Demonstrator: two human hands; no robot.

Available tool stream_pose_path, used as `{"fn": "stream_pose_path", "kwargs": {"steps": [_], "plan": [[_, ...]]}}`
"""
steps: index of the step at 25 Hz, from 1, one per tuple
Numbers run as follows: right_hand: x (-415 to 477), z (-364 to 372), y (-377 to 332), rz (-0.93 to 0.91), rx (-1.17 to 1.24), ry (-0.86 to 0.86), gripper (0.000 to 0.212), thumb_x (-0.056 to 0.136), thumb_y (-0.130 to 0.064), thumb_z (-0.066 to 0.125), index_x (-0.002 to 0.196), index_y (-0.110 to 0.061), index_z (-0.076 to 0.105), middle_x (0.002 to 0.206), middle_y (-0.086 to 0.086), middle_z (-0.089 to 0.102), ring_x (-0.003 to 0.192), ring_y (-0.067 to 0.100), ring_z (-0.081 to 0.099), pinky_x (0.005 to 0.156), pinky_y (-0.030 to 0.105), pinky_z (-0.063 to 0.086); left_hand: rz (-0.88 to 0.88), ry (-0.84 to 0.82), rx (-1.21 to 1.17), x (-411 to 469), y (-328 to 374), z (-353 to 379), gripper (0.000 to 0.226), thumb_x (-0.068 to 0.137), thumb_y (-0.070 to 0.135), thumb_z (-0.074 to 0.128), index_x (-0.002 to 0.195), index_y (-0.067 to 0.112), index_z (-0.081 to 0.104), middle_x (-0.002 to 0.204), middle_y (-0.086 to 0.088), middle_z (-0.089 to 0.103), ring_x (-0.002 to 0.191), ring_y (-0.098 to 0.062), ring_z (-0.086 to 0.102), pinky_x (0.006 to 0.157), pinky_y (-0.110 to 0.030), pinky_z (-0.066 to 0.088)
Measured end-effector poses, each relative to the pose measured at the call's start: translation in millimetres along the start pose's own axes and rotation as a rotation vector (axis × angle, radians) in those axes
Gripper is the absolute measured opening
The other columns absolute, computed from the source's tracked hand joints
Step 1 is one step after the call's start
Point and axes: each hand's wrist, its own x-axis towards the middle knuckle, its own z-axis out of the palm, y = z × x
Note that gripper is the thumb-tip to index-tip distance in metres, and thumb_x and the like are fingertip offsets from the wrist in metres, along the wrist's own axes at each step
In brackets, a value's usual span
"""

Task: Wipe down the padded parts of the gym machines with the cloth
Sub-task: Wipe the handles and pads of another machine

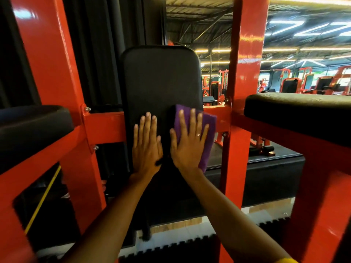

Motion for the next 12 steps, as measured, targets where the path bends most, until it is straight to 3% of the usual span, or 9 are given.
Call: {"fn": "stream_pose_path", "kwargs": {"steps": [3,6,8,10,12], "plan": [[-80,5,28,-0.385,-0.005,-0.19,0.062,0.105,-0.043,0.045,0.162,-0.028,0.026,0.172,0.003,0.009,0.159,0.027,0.003,0.125,0.059,0.004,-0.114,0.001,-0.029,-23,-13,-5,0.061,0.103,0.021,0.034,0.16,0.007,0.018,0.169,-0.011,0.012,0.157,-0.023,0.006,0.128,-0.046,0.009],[-79,-2,56,-0.534,-0.061,-0.218,0.062,0.102,-0.038,0.045,0.161,-0.03,0.026,0.171,0.002,0.01,0.159,0.027,0.004,0.126,0.055,0.003,-0.163,-0.004,-0.147,-55,-27,-6,0.059,0.106,0.024,0.034,0.16,0.006,0.019,0.17,-0.011,0.01,0.157,-0.025,0.007,0.125,-0.053,0.018],[-47,-8,51,-0.413,-0.076,-0.142,0.064,0.101,-0.034,0.046,0.161,-0.03,0.025,0.17,0.005,0.013,0.159,0.028,0.003,0.127,0.051,0.0,-0.234,0.02,-0.253,-66,-28,-5,0.06,0.107,0.026,0.034,0.16,0.004,0.018,0.17,-0.01,0.009,0.157,-0.025,0.009,0.123,-0.055,0.023],[-15,-8,25,-0.175,-0.053,-0.053,0.061,0.104,-0.034,0.043,0.161,-0.028,0.024,0.17,0.008,0.015,0.158,0.03,0.003,0.127,0.051,-0.002,-0.273,0.033,-0.297,-69,-28,-4,0.059,0.108,0.027,0.034,0.16,0.004,0.016,0.169,-0.008,0.008,0.157,-0.024,0.01,0.122,-0.056,0.026],[-7,-1,-3,-0.05,-0.018,-0.048,0.06,0.106,-0.038,0.039,0.162,-0.028,0.024,0.171,0.006,0.013,0.158,0.031,0.001,0.126,0.052,-0.004,-0.267,0.036,-0.3,-71,-29,-2,0.059,0.108,0.027,0.035,0.16,0.005,0.017,0.169,-0.006,0.009,0.157,-0.024,0.012,0.123,-0.053,0.026]]}}
